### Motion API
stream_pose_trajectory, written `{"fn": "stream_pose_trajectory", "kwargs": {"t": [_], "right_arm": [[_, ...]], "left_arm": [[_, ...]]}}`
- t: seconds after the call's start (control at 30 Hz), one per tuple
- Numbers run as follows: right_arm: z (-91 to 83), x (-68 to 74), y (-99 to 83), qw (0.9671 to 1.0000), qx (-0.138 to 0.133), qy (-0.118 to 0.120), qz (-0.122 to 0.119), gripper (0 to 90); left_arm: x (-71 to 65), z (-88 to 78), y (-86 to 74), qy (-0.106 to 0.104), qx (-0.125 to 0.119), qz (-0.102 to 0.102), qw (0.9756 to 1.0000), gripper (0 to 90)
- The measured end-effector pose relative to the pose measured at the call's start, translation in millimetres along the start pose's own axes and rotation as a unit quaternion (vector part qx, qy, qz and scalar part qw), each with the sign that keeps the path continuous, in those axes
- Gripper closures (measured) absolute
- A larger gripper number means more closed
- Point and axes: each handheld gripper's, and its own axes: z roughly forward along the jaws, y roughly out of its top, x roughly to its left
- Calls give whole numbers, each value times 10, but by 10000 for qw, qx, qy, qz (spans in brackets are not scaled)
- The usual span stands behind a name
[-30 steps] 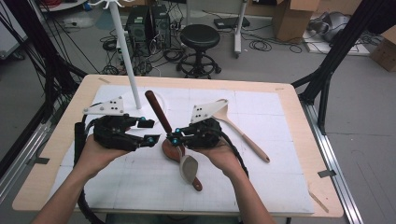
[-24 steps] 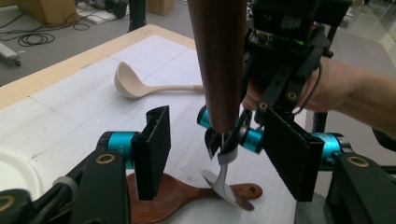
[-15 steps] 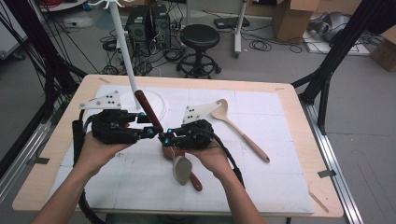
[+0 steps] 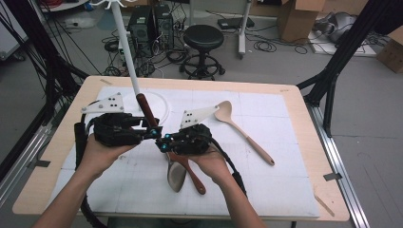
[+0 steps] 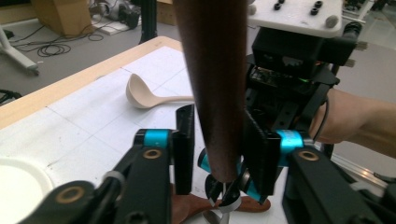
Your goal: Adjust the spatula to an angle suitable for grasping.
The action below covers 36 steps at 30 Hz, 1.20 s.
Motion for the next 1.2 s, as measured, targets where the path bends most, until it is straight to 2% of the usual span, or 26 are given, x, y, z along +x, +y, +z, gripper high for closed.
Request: {"fn": "stream_pose_trajectory", "kwargs": {"t": [0.1,0.27,0.4,0.5,0.6,0.7,0.8,1.0,1.07,1.2], "right_arm": [[13,-2,-16,10000,-3,28,-9,843],[-8,-20,-35,9998,-57,198,-43,831],[-26,-67,-71,9987,-70,499,-122,796],[-23,-94,-99,9978,-61,625,-202,811],[-26,-126,-123,9974,-213,654,-202,831],[-22,-103,-114,9983,-199,510,-217,840],[-22,-75,-114,9993,-186,289,-113,843],[6,-4,-85,9994,-296,-202,19,845],[1,13,-78,9988,-372,-300,111,845],[7,31,-77,9979,-361,-523,134,845]], "left_arm": [[6,5,-2,-77,23,2,10000,705],[24,10,4,-389,23,-24,9992,725],[26,24,29,-555,75,16,9984,731],[23,36,48,-599,122,65,9981,732],[27,43,53,-553,127,52,9984,731],[26,44,54,-397,125,61,9991,718],[9,52,62,-221,-25,-27,9997,623],[-34,92,58,98,-76,-41,9999,612],[-38,95,52,198,-83,-85,9997,613],[-32,87,50,344,-175,-141,9992,646]]}}
